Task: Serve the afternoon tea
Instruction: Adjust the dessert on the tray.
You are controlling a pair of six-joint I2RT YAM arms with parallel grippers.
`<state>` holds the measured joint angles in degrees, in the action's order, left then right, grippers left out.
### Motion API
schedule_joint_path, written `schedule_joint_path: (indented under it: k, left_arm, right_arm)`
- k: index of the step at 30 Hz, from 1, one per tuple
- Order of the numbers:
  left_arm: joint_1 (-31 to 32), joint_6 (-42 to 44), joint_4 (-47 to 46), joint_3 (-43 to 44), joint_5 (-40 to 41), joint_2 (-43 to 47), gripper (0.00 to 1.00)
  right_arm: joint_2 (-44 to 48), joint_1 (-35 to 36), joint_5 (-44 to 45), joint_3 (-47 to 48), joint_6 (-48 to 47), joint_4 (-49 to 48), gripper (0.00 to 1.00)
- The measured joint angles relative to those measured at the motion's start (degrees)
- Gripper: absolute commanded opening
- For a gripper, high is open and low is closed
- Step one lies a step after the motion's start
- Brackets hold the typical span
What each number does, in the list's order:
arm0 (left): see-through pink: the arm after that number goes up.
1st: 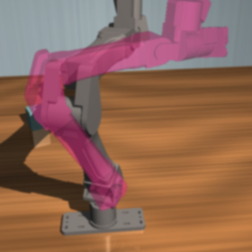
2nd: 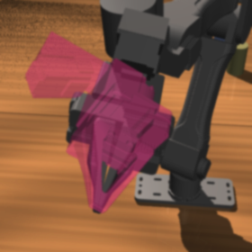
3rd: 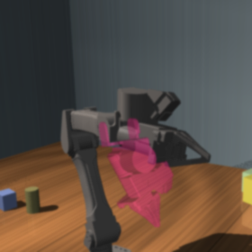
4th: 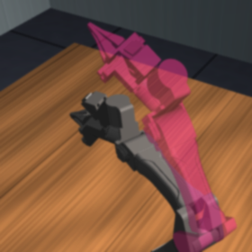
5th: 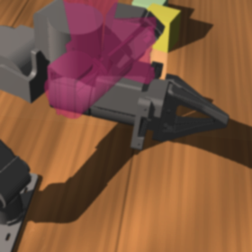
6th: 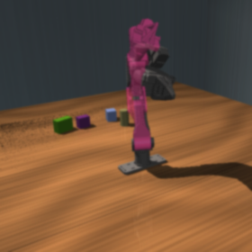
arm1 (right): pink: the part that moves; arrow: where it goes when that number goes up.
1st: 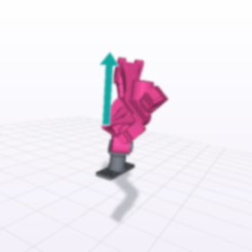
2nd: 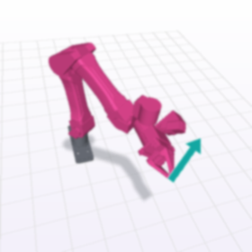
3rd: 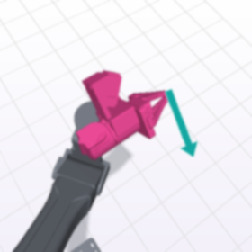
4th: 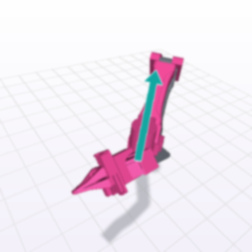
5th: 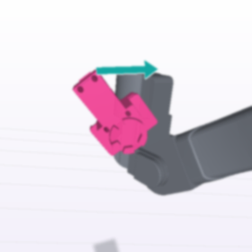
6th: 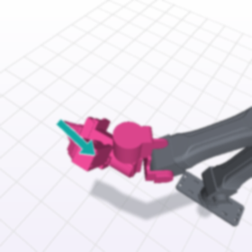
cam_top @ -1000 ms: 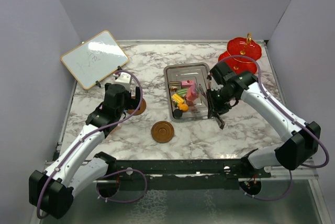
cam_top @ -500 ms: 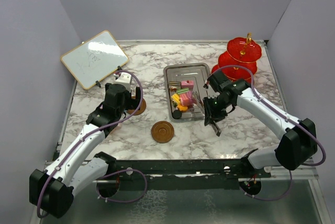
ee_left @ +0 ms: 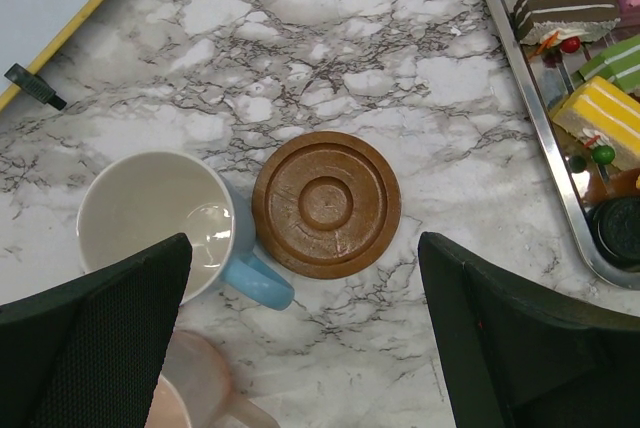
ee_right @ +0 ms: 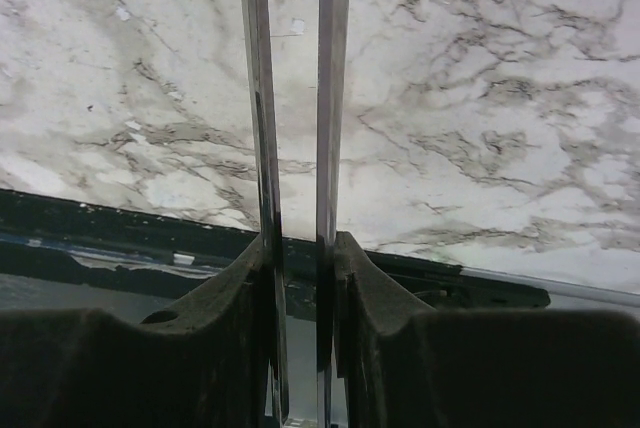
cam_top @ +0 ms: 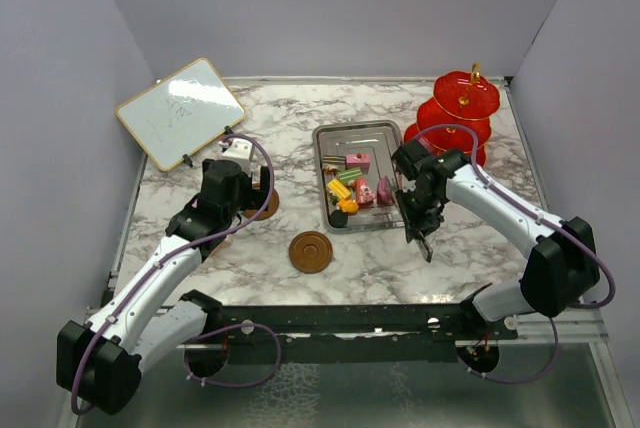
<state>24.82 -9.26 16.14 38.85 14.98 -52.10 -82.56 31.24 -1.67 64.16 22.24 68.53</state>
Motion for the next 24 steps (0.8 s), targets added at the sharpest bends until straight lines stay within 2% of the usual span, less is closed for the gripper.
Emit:
schedule_joint_path:
  k: [9, 24]
  left_arm:
    - [-0.02, 0.0, 0.0, 0.0, -0.26, 0.0, 0.99]
    - [-0.02, 0.0, 0.02, 0.0, -0.61, -0.22, 0.99]
  right_arm:
    - [-0.31, 0.04, 6.32, 4.5, 0.22, 4.81, 0.16]
    - [-0.26, 0.04, 1.07, 1.97, -1.03, 4.31, 0.3]
